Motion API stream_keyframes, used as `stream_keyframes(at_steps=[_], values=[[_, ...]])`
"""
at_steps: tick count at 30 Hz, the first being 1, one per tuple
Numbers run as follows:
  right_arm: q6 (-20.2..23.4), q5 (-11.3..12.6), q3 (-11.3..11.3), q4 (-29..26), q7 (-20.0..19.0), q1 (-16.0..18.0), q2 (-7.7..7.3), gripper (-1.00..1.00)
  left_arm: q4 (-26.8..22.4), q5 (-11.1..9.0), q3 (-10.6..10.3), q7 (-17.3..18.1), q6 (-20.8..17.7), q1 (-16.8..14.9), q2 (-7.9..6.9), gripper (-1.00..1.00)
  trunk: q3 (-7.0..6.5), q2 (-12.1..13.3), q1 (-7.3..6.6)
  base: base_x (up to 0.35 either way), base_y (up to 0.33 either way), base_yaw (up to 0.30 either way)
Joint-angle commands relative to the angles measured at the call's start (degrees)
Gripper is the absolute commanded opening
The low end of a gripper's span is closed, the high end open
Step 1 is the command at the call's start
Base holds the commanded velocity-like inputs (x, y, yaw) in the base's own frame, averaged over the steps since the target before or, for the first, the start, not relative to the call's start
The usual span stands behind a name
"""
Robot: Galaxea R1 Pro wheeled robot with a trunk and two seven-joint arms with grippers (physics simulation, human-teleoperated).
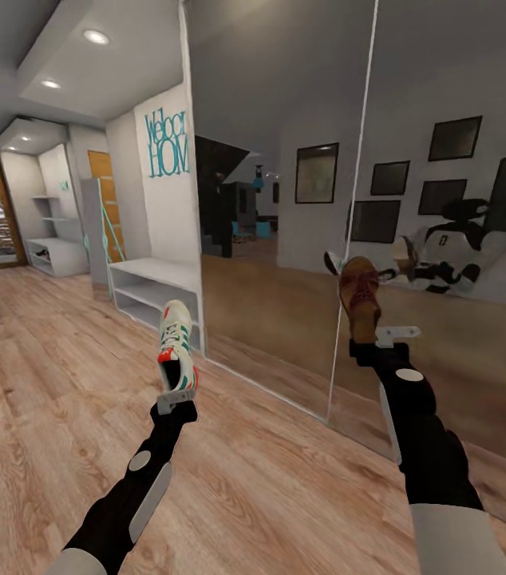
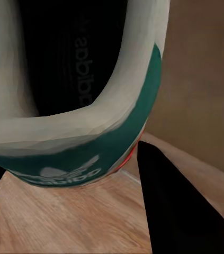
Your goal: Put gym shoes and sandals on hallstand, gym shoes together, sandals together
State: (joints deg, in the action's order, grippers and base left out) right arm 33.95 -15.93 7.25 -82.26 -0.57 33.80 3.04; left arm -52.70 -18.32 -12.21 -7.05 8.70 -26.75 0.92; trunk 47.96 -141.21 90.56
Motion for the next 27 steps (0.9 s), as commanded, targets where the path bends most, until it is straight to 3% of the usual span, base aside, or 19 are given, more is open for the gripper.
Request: stream_keyframes(at_steps=[1, 27], values=[[0.32, -0.07, 0.05, -0.10, 0.05, 0.04, 0.03, -1.00, 0.04, -0.40, -0.27, -0.34, 0.27, -0.06, -0.04, -1.00, 0.06, -0.03, 0.02, 0.290, 0.179, 0.296], [0.32, -0.07, 0.05, -0.10, 0.05, 0.04, 0.03, -1.00, 0.02, -0.40, -0.27, -0.34, 0.27, -0.06, -0.04, -1.00, 0.06, -0.03, 0.02, 0.290, 0.183, 0.296]])
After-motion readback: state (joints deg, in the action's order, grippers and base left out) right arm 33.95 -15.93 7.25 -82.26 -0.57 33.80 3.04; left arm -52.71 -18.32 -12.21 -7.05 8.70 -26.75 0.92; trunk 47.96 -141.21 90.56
